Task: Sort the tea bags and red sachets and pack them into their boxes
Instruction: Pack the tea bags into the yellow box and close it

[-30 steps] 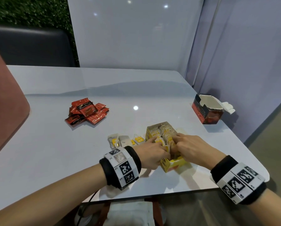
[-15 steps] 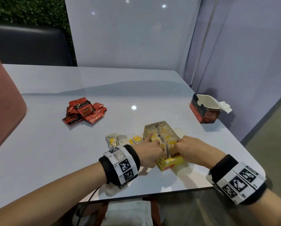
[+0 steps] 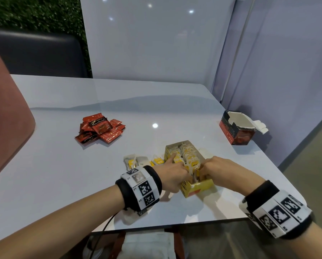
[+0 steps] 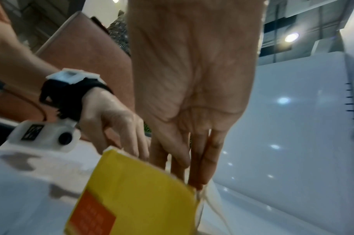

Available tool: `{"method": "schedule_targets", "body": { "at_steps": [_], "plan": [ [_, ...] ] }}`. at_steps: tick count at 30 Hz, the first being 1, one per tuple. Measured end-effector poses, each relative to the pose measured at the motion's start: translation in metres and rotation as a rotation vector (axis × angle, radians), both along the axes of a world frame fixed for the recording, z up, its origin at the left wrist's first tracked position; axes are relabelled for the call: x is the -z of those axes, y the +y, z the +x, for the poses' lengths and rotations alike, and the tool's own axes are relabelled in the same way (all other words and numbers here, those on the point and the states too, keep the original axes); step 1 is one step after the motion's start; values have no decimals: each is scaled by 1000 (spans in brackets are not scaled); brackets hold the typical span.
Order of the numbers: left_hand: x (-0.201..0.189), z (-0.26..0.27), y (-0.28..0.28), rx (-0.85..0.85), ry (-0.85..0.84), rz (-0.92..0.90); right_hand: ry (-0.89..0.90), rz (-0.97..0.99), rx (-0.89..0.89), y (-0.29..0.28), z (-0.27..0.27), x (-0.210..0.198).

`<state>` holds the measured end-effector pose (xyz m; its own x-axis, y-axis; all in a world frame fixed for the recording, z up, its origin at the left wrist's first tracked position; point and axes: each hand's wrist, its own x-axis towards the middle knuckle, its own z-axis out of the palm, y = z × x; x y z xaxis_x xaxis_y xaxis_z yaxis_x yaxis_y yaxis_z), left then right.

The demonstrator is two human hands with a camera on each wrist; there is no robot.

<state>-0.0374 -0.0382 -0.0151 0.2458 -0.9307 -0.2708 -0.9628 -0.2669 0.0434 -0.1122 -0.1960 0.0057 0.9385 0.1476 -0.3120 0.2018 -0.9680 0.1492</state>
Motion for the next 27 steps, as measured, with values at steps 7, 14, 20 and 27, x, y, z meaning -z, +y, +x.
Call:
{"method": "schedule_targets", "body": {
  "at_steps": [7, 14, 20, 27],
  "plan": [
    [-29, 24, 42, -188, 265, -488, -341, 372, 116, -18, -10, -26],
    [-19, 68, 129, -745, 422, -576, -373, 883, 260, 49, -25, -31],
    [8, 71, 126, -802, 375, -359, -150, 786, 386, 121, 32, 0],
    [7, 86, 105, -887, 493, -550, -126, 411, 437, 161, 97, 12]
  ]
}}
